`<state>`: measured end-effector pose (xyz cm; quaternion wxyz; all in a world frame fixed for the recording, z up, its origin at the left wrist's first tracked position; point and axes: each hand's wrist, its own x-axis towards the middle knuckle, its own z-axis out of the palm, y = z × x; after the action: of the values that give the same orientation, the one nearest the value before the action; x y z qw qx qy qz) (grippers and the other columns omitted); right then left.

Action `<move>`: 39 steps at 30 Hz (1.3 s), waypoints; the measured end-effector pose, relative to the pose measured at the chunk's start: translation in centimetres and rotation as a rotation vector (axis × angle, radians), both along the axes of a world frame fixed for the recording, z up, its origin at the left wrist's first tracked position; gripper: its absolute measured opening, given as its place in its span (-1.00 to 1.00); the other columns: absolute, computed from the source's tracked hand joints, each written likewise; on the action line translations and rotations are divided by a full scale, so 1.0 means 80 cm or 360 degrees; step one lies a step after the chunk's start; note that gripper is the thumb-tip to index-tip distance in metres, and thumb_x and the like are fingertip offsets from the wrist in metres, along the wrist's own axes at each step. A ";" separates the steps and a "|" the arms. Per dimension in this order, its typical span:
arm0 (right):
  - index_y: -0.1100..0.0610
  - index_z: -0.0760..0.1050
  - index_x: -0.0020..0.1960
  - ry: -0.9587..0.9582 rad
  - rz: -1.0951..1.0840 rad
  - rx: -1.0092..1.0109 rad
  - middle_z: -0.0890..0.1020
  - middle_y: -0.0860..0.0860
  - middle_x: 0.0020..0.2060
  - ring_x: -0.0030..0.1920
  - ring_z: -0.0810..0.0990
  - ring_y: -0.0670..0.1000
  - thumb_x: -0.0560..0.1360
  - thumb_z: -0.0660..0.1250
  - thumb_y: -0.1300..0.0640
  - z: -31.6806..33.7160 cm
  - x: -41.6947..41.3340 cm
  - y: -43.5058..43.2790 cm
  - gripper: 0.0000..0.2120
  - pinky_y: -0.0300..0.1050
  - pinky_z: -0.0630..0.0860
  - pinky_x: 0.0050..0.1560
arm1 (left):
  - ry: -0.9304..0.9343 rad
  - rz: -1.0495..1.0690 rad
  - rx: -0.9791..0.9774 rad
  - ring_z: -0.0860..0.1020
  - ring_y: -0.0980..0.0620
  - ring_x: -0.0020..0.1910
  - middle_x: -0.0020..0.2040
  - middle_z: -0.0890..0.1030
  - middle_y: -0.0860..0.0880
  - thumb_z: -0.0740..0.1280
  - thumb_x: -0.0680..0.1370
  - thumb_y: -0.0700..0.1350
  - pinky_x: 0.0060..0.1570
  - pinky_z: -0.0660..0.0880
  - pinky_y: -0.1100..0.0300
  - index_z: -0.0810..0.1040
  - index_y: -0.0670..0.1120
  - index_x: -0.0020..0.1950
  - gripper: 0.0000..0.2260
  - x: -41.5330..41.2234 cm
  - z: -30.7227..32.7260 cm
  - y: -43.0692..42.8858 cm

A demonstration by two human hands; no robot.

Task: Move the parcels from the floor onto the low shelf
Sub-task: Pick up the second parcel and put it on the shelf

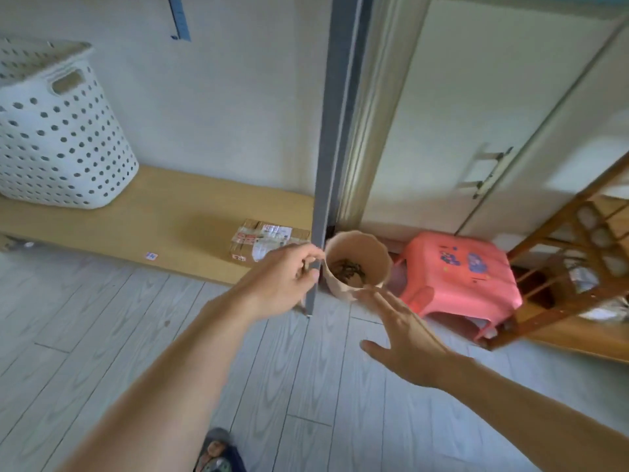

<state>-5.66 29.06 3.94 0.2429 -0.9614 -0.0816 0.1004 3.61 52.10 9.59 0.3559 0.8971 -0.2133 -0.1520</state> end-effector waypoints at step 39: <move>-0.04 0.24 0.20 0.0312 -0.2381 -0.0217 0.41 0.21 0.21 0.29 0.36 0.26 0.36 0.41 -0.27 -0.182 -0.176 -0.484 -0.43 0.18 0.45 0.26 | 0.1017 -0.0254 -0.0150 0.63 -0.13 0.15 0.20 0.62 -0.12 0.28 0.61 -0.13 -0.26 0.44 0.24 0.54 0.01 0.14 -0.87 -0.134 -0.198 -0.547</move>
<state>-19.77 -9.62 -10.62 0.1924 -0.7600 0.6208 -0.0013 -7.10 8.32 -6.25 0.4328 0.7670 -0.1673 -0.4432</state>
